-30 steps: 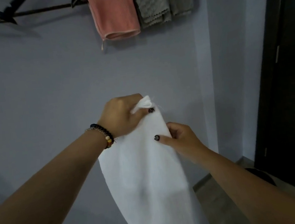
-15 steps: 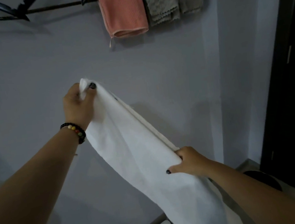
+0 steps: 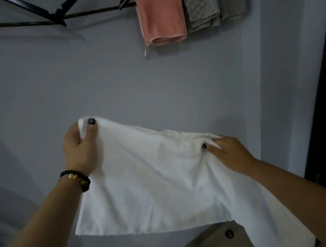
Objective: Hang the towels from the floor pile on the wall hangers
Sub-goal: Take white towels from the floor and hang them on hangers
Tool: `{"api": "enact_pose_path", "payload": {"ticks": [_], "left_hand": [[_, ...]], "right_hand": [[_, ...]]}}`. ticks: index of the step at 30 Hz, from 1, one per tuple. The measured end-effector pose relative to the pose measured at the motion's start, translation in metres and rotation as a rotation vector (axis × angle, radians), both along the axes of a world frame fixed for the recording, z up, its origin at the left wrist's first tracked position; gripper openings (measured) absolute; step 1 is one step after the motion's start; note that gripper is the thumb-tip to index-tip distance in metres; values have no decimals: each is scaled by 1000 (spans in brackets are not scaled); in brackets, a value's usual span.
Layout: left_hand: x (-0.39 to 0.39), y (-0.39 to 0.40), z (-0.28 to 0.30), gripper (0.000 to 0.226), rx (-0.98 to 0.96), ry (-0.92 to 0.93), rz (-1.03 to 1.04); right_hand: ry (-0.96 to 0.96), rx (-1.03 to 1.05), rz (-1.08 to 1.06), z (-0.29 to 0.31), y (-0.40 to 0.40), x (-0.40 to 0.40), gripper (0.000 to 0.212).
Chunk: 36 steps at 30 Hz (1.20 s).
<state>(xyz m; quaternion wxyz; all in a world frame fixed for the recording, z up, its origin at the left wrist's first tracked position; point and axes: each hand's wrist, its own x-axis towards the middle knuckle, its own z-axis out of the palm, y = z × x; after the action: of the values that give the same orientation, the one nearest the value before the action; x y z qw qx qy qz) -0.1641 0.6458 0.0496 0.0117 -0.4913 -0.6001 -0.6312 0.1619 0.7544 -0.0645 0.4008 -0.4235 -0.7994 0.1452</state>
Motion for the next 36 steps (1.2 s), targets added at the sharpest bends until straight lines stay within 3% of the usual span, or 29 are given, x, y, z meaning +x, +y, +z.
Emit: {"api": "enact_pose_path", "payload": {"ticks": [8,14,19,21,24,27,29,32,36], "left_hand": [[14,-30,16,36,92,362,26],[-47,-11,28,37,50,251,247],[-34,13,52,38,127,411,155],[-22,21,65,38,146,516,136],[-9,29,80,40,162,657,110],[-4,32,91,38,152,741,110],[-4,29,94,36,151,822,96],[-6,23,88,37,160,955,55],[-7,13,71,43,131,1057,-15]], "right_hand": [[19,5,161,45,-24,-53,37],[-49,-259,43,24,-16,-34,60],[-46,-450,103,-17,-31,-46,28],[-52,-493,110,-37,-35,-51,27],[-144,-544,108,-69,-41,-55,42],[-163,-574,110,-100,-49,-57,19],[-176,-537,66,-119,-48,-58,26],[-250,-559,46,-119,-45,-64,14],[-29,-494,53,-66,-47,-87,43]]}}
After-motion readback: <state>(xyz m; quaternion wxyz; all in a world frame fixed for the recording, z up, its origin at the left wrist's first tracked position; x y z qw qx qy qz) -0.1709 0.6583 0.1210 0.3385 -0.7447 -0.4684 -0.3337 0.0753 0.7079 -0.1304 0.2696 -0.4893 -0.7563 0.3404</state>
